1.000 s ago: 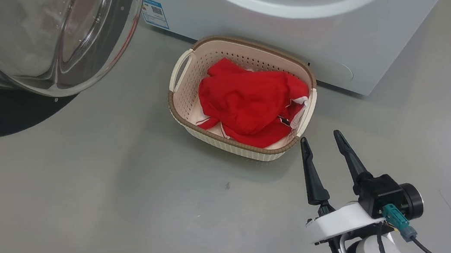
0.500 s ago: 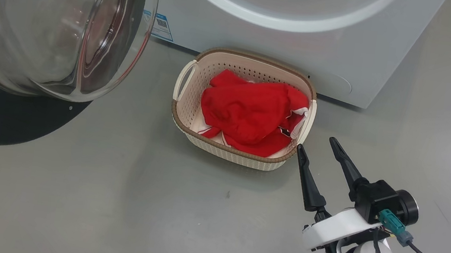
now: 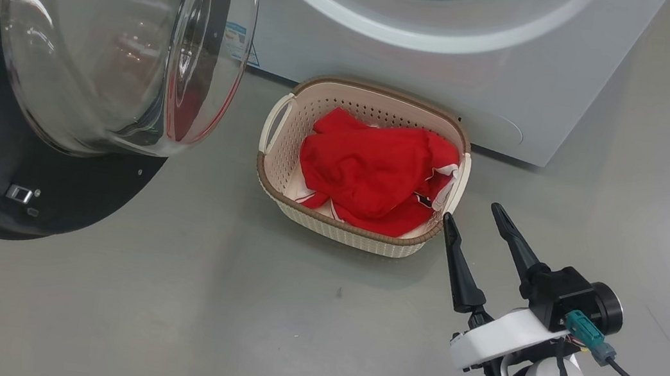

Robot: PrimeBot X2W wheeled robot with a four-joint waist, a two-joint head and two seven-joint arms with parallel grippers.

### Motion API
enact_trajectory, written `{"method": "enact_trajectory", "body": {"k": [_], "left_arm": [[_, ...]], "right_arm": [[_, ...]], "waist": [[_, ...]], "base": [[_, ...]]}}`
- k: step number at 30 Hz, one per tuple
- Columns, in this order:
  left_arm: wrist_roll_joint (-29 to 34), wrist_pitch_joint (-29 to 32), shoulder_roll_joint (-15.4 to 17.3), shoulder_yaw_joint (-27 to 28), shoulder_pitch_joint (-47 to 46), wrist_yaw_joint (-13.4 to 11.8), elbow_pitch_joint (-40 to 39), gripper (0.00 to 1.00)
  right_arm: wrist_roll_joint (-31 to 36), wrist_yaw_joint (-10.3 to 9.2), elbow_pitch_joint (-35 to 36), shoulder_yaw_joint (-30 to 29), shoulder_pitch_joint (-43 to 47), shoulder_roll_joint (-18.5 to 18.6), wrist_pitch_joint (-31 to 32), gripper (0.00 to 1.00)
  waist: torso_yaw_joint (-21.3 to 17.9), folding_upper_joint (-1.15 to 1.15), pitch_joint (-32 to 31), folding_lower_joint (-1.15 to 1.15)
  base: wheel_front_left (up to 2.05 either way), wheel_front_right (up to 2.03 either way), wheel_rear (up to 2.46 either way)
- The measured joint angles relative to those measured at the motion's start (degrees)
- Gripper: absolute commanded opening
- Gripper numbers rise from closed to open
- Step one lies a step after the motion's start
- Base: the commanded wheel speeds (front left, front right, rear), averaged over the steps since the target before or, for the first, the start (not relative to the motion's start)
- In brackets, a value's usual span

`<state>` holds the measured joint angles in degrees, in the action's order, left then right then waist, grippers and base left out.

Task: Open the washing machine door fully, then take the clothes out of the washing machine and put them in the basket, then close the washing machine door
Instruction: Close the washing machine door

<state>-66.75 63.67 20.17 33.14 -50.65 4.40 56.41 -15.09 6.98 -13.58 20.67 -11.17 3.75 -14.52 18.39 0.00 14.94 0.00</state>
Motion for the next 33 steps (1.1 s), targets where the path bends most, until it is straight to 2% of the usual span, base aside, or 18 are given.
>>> {"method": "enact_trajectory", "body": {"k": [12, 26, 33], "left_arm": [[-2.5, 5.3, -2.2, -0.2, 3.1, 0.8, -4.2, 0.0], [-6.4, 11.0, -7.6, 0.2, 8.1, 1.0, -10.7, 0.0], [-7.9, 13.1, -11.6, 0.6, 10.4, 1.0, -14.1, 0.0]], "right_arm": [[-0.5, 0.0, 0.0, -0.5, 0.0, -0.1, 0.0, 1.0], [-0.6, 0.0, 0.0, -0.8, 0.7, -0.2, 0.0, 1.0], [-0.6, 0.0, 0.0, -0.9, 1.2, -0.2, 0.0, 1.0]], "waist": [[-0.3, 0.0, -0.8, 0.0], [-1.0, 0.0, -2.4, 0.0], [-1.6, 0.0, -3.0, 0.0]], "base": [[0.0, 0.0, 0.0], [0.0, 0.0, 0.0], [0.0, 0.0, 0.0]]}}
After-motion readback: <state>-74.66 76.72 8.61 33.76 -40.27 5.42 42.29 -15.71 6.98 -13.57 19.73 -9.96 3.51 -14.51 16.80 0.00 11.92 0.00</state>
